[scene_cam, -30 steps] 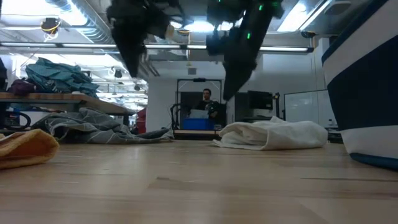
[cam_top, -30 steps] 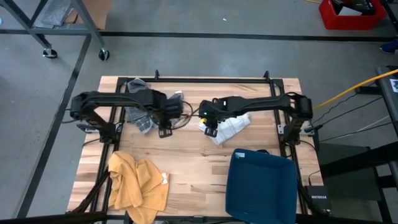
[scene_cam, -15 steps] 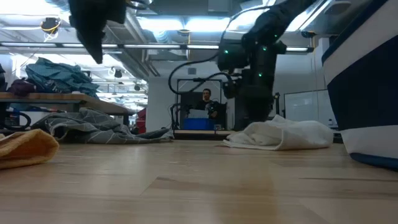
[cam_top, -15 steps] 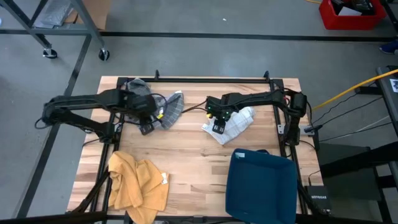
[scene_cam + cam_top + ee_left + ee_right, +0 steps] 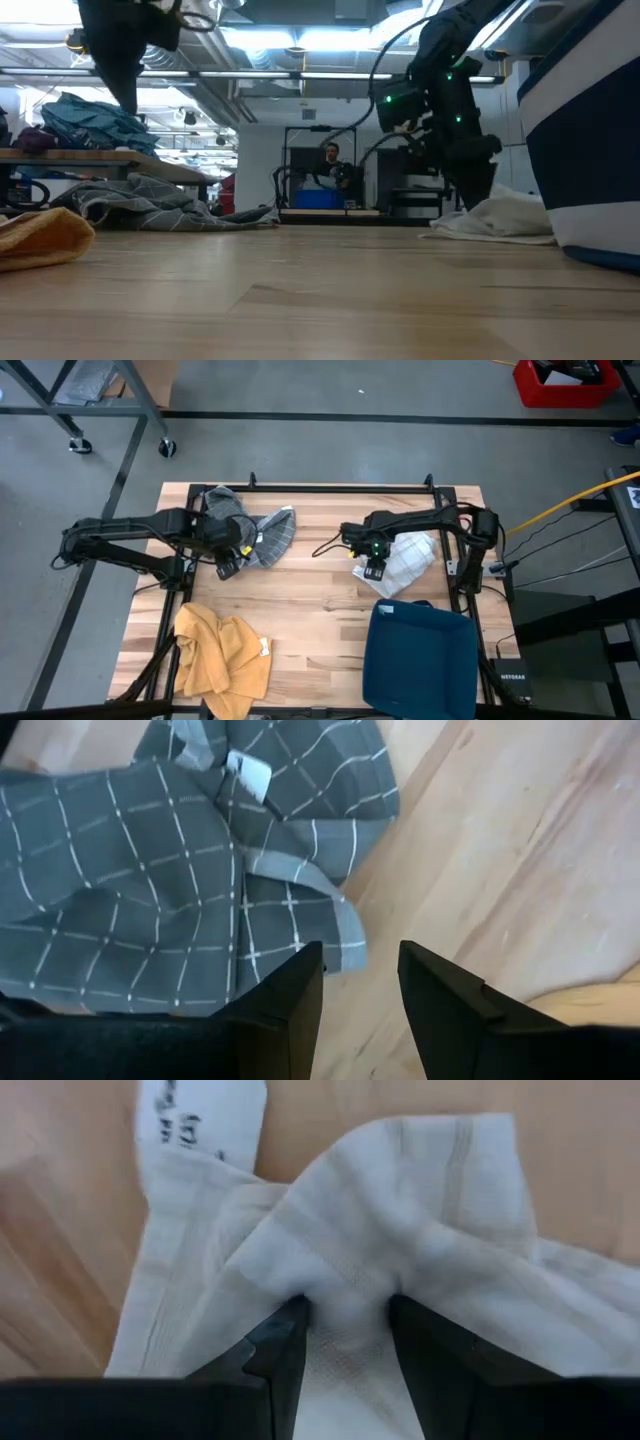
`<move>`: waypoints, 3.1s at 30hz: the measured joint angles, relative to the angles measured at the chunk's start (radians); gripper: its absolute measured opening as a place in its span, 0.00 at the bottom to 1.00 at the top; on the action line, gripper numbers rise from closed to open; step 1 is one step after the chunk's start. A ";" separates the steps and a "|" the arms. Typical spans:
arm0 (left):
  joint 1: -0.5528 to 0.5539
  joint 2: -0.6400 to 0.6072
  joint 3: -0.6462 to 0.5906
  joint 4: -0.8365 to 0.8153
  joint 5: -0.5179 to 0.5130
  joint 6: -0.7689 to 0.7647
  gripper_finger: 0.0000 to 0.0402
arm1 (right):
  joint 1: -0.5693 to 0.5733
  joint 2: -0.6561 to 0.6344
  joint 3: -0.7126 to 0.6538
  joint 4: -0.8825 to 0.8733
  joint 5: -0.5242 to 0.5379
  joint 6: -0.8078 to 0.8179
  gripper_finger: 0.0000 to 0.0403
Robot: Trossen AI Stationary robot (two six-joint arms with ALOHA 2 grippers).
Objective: Fold towel
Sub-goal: Move the white kitchen towel to the top right of the table, then fold the gray kitchen towel
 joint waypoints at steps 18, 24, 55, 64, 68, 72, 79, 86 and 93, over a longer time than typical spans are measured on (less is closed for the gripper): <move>-0.002 0.000 -0.206 0.174 -0.006 -0.234 0.31 | 0.000 -0.215 0.004 0.378 -0.004 0.042 0.38; -0.002 0.001 -0.303 0.285 0.011 -0.356 0.31 | 0.000 -0.213 0.005 0.438 -0.004 0.109 0.38; -0.042 0.004 -0.409 0.427 -0.031 -0.366 0.31 | 0.001 -0.213 0.005 0.449 -0.003 0.153 0.38; -0.042 0.004 -0.409 0.508 -0.041 -0.341 0.31 | 0.001 -0.213 0.005 0.509 -0.003 0.165 0.38; -0.042 0.004 -0.408 0.530 -0.058 -0.315 0.31 | 0.001 -0.213 0.005 0.622 -0.003 0.169 0.38; -0.042 0.004 -0.408 0.526 -0.059 -0.315 0.31 | 0.001 -0.213 0.006 0.727 -0.003 0.169 0.38; -0.042 0.004 -0.408 0.525 -0.059 -0.291 0.31 | 0.001 -0.213 0.006 0.817 -0.003 0.169 0.38; -0.042 0.004 -0.408 0.525 -0.059 -0.293 0.31 | 0.001 -0.213 0.006 0.819 -0.003 0.169 0.38; -0.042 0.004 -0.408 0.525 -0.059 -0.424 0.31 | 0.001 -0.213 0.006 0.837 -0.003 0.169 0.38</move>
